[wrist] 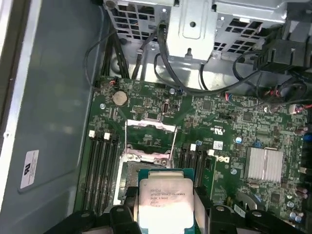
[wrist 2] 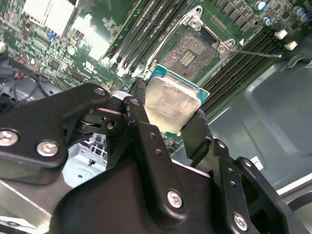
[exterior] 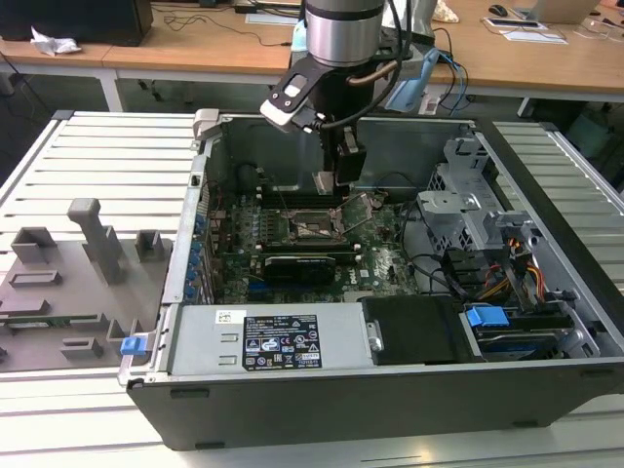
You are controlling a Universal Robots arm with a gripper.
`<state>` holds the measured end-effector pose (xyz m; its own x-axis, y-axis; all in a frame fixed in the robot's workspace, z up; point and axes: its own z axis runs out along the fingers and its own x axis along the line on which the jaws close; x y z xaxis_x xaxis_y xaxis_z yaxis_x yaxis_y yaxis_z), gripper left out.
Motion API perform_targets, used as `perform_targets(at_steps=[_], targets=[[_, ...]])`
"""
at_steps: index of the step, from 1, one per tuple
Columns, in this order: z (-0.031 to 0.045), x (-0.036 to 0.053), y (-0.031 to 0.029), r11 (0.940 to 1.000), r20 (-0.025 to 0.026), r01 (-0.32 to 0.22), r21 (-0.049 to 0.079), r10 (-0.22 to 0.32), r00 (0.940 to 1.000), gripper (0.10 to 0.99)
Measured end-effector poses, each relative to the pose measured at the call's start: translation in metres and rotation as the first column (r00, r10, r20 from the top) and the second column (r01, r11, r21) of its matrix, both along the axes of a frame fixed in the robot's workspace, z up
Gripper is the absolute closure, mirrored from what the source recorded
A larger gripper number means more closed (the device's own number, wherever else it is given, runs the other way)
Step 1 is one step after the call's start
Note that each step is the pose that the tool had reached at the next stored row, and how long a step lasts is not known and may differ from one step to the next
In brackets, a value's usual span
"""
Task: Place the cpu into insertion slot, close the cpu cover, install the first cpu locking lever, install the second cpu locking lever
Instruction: 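Place the cpu into insertion slot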
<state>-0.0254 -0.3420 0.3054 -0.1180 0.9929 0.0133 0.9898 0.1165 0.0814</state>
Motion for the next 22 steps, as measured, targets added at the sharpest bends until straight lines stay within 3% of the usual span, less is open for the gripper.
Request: perform_targets(at_steps=[3,22], targets=[[-0.0021,-0.0050,0.0000,1.0000,0.0000,0.006,0.000,-0.006,1.0000,0.545],[-0.0085,-0.0058,0.0000,1.0000,0.0000,0.007,0.000,-0.007,1.0000,0.545]])
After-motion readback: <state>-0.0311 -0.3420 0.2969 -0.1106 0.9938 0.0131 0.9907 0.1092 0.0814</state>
